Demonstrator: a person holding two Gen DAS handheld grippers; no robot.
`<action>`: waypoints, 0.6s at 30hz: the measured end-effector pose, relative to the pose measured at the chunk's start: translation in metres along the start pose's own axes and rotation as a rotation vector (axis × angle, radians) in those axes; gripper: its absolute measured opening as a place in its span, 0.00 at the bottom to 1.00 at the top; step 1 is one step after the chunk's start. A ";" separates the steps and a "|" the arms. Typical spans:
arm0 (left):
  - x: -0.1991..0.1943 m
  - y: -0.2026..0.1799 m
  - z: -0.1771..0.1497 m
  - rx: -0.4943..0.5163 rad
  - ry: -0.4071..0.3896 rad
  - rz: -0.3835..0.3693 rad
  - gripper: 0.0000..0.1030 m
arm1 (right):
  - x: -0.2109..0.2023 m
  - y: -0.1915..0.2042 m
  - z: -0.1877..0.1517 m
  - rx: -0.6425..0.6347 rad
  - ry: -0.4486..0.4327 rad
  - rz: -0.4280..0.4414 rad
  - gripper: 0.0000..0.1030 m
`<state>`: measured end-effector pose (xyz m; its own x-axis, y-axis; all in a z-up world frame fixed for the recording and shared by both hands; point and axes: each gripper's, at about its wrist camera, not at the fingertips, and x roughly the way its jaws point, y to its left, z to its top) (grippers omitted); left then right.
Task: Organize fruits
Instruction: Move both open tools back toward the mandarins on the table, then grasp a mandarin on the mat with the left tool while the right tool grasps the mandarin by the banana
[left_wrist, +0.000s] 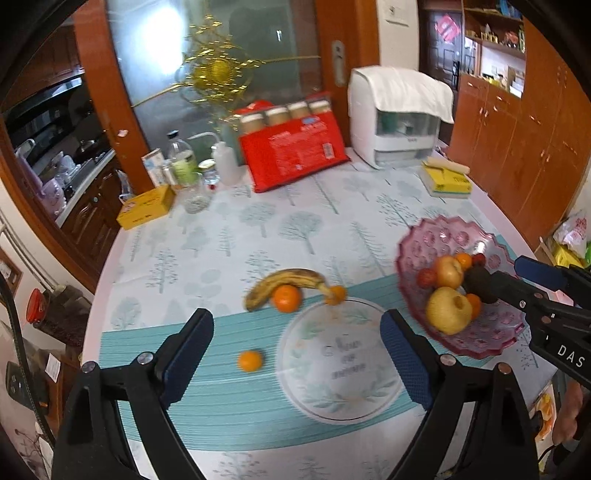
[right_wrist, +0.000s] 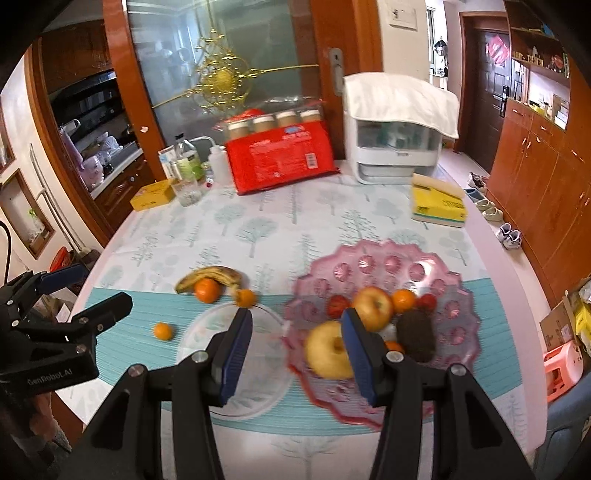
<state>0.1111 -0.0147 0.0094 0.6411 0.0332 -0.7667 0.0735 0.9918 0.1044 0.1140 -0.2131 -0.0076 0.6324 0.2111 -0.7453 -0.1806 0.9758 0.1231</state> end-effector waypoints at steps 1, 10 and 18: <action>-0.002 0.013 -0.002 -0.007 -0.006 0.000 0.91 | 0.001 0.007 0.001 -0.002 0.000 0.001 0.49; 0.025 0.076 -0.022 -0.036 0.048 -0.046 0.91 | 0.034 0.074 -0.001 -0.002 0.048 0.014 0.49; 0.085 0.112 -0.053 -0.060 0.137 -0.159 0.91 | 0.094 0.107 0.002 0.066 0.100 0.066 0.49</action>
<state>0.1335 0.1054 -0.0777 0.5150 -0.1122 -0.8498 0.1175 0.9913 -0.0596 0.1559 -0.0884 -0.0635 0.5417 0.2712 -0.7956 -0.1668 0.9624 0.2144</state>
